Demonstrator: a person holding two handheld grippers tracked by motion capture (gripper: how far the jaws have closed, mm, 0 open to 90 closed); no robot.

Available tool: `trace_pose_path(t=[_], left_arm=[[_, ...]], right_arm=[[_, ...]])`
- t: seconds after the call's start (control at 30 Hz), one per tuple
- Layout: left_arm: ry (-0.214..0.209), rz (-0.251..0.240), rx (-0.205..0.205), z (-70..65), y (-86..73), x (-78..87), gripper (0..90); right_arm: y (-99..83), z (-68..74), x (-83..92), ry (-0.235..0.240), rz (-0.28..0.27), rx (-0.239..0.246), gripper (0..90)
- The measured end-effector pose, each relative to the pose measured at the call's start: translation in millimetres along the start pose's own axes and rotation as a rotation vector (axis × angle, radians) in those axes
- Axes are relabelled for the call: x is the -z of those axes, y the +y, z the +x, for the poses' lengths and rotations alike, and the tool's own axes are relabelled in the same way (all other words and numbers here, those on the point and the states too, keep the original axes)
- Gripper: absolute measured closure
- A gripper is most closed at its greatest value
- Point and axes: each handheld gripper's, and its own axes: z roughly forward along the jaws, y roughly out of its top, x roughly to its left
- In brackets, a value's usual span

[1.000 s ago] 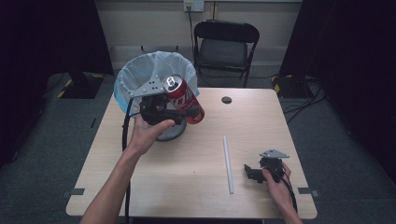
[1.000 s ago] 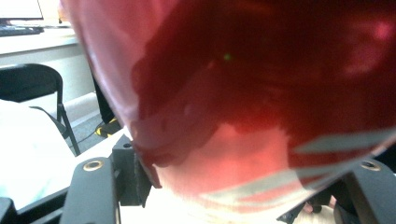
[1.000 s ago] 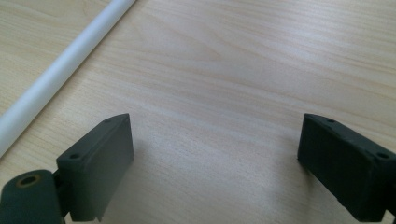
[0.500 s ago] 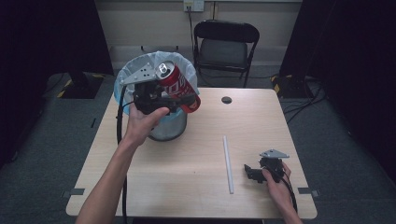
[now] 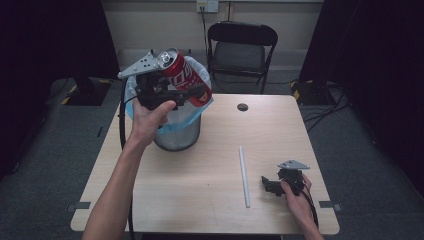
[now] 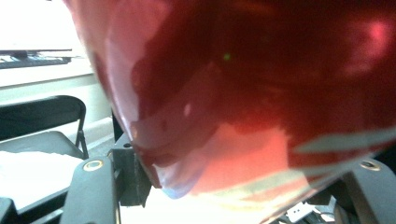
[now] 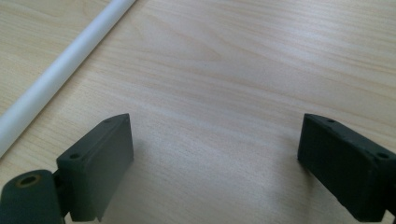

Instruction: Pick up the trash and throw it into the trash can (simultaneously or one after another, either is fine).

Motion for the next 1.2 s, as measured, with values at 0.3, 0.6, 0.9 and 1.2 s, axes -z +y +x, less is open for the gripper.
trace_pose_path(t=[0.3,0.6,0.9,1.2], left_arm=[[0.05,-0.04,0.032,24.9,5.8,9.0,34.4],[0.105,-0.024,0.048,48.7,9.1,15.8,34.5],[0.183,0.025,0.035,67.4,10.2,19.8,34.4],[0.289,0.057,0.06,85.9,1.8,25.8,34.0]], right_arm=[[-0.1,-0.1,0.0,-0.001,0.0,0.002,9.7],[0.0,0.0,-0.1,-0.002,-0.001,0.001,9.7],[0.0,0.0,0.0,-0.001,-0.001,0.001,9.7],[0.0,0.0,-0.1,-0.001,-0.001,0.001,9.7]])
